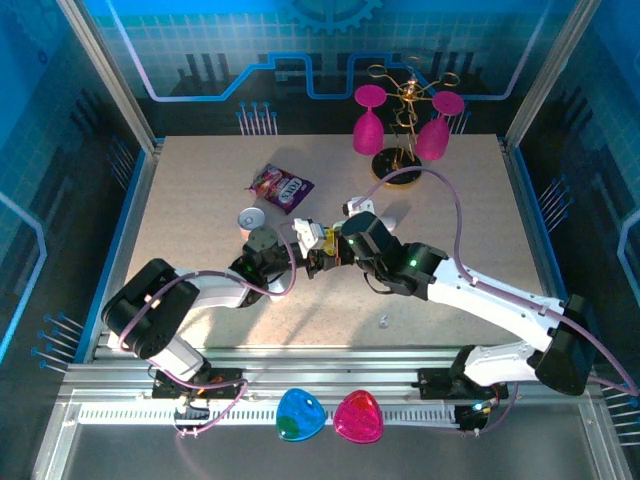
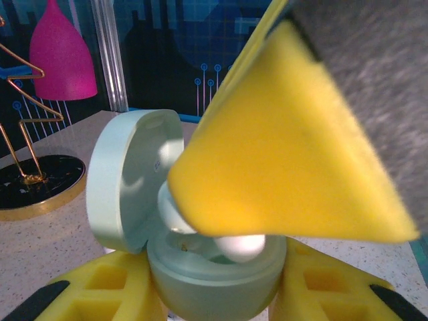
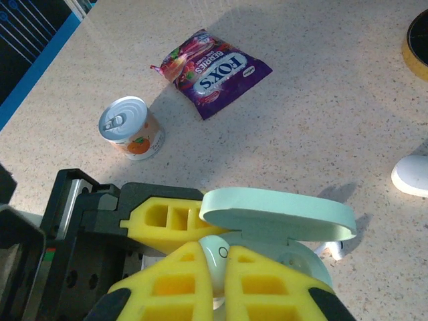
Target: Insert wireless bluetooth earbuds into charging case
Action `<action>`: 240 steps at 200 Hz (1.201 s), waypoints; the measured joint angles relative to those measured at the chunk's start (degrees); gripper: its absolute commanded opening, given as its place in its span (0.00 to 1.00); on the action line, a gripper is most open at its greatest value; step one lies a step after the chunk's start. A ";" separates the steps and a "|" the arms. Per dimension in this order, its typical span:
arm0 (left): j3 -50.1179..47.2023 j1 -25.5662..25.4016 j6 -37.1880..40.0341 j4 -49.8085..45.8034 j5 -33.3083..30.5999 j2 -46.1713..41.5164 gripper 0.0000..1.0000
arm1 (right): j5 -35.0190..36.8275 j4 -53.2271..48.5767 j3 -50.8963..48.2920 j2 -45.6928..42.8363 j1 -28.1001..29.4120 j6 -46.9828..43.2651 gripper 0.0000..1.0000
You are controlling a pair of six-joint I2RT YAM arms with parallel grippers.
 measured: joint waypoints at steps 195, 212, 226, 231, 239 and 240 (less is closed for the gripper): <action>0.85 -0.17 0.00 -2.93 -2.51 -1.14 0.27 | 0.70 2.14 -1.70 0.22 -0.07 2.69 0.23; 0.85 -0.17 0.00 -2.93 -2.71 -1.16 0.27 | 0.37 2.14 -2.21 -0.52 -0.07 2.58 0.30; 0.85 -0.17 -0.02 -2.91 -2.99 -1.25 0.27 | 0.20 2.38 -2.93 -1.49 -0.07 2.45 0.36; 0.85 -0.17 0.00 -2.91 -2.99 -1.27 0.27 | 0.13 2.54 -3.21 -1.86 -0.13 2.25 0.38; 0.85 -0.15 -0.02 -2.86 -2.99 -1.31 0.27 | 0.07 2.73 -3.63 -2.43 -0.20 2.21 0.40; 0.85 -0.15 -0.02 -2.80 -2.99 -1.31 0.27 | 0.04 2.78 -3.65 -2.47 -0.20 2.25 0.40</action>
